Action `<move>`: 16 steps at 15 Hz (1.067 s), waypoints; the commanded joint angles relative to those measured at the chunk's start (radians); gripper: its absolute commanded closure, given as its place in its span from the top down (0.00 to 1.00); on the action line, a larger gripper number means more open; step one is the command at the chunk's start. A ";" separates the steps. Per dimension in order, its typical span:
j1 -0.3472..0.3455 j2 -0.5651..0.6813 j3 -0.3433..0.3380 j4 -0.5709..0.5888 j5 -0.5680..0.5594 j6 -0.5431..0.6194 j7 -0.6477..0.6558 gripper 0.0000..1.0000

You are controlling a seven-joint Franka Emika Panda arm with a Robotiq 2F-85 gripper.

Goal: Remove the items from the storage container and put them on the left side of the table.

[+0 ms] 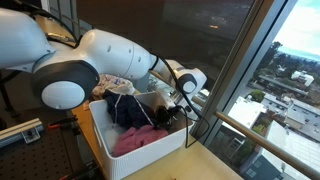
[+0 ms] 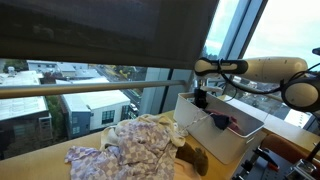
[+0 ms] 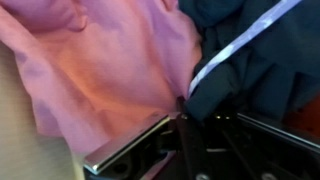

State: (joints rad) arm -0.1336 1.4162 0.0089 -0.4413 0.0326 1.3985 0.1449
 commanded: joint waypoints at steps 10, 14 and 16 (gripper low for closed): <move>0.155 -0.362 0.005 0.047 -0.008 -0.036 -0.033 0.03; 0.260 -0.450 -0.005 0.045 -0.032 -0.059 -0.009 0.03; 0.310 -0.483 -0.003 0.039 -0.038 -0.086 0.006 0.03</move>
State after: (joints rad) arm 0.1155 0.9874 0.0088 -0.3864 0.0181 1.3484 0.1311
